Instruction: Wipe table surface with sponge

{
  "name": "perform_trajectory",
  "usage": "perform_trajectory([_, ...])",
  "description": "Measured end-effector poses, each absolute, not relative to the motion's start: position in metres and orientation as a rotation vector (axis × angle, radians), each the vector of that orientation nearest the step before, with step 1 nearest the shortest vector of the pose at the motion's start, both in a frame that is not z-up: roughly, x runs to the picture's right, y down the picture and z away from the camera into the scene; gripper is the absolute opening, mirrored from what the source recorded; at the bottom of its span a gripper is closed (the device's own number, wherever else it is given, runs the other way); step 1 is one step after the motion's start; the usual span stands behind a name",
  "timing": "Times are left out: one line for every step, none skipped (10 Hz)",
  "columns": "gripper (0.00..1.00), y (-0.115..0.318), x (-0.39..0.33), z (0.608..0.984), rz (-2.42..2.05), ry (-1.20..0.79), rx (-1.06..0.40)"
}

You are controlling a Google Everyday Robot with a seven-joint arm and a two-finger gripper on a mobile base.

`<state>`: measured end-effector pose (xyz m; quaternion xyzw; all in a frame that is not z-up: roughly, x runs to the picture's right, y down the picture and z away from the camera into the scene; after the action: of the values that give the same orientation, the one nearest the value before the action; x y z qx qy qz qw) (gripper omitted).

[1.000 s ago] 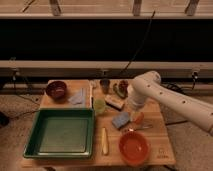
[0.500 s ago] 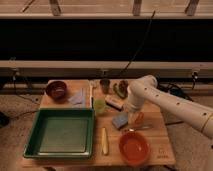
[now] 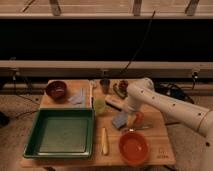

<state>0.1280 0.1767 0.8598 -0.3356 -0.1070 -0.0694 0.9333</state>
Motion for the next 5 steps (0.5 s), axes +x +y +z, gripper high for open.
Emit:
perform_trajectory([0.60, 0.1782, 0.1275, 0.8614, -0.147, -0.210, -0.685])
perform_trajectory([0.51, 0.1791, 0.1275, 0.8619, -0.148, -0.205, -0.683])
perform_trajectory([0.43, 0.1792, 0.1280, 0.8617, -0.149, -0.204, -0.681])
perform_trajectory([0.30, 0.1780, 0.1294, 0.8596, -0.147, -0.203, -0.677])
perform_trajectory([0.20, 0.1756, 0.1314, 0.8566, -0.145, -0.201, -0.672])
